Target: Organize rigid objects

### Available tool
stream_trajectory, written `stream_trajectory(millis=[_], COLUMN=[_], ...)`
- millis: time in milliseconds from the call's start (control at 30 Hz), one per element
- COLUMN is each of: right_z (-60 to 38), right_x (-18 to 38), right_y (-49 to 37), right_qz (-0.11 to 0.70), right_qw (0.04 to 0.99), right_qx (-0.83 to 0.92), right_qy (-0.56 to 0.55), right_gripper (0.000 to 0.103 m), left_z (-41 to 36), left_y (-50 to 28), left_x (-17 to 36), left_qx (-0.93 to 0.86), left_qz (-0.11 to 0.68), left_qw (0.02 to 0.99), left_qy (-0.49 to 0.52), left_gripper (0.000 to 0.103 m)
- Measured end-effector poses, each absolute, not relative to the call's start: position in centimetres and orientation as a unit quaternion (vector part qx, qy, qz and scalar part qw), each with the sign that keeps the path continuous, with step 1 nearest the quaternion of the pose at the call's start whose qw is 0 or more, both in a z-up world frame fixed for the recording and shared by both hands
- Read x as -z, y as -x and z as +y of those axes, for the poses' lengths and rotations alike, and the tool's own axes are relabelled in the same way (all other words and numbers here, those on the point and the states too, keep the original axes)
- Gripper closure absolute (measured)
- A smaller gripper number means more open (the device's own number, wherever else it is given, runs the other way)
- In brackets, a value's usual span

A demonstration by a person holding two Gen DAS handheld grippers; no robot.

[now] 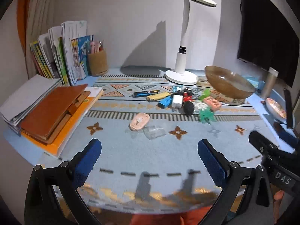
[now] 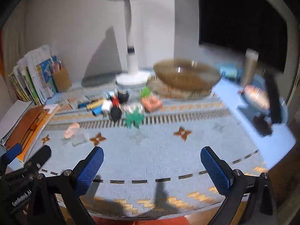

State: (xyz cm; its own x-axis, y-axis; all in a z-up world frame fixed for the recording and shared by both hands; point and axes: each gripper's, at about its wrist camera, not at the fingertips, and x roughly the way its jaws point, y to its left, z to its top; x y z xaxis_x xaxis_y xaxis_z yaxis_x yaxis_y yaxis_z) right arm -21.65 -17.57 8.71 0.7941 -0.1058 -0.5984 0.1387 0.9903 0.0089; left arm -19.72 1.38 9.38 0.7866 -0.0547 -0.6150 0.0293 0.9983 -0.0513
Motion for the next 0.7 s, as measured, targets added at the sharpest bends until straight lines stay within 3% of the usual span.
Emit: stream_trajectory(millis=[200, 700], right_z=[-16.5, -17.5], right_x=[-11.6, -12.5], right_y=[23.9, 26.4], right_qz=[0.268, 0.252], right_qw=[0.958, 0.965], right_qx=[0.084, 0.072], right_qy=[0.052, 0.022], right_gripper=[0.000, 0.000], left_z=[1.6, 0.9], left_y=[22.9, 25.3], left_x=[-11.8, -14.9], left_qx=[-0.008, -0.011], left_qz=[0.273, 0.244], left_qw=[0.962, 0.969], left_qy=[0.024, 0.038], left_gripper=[0.001, 0.001])
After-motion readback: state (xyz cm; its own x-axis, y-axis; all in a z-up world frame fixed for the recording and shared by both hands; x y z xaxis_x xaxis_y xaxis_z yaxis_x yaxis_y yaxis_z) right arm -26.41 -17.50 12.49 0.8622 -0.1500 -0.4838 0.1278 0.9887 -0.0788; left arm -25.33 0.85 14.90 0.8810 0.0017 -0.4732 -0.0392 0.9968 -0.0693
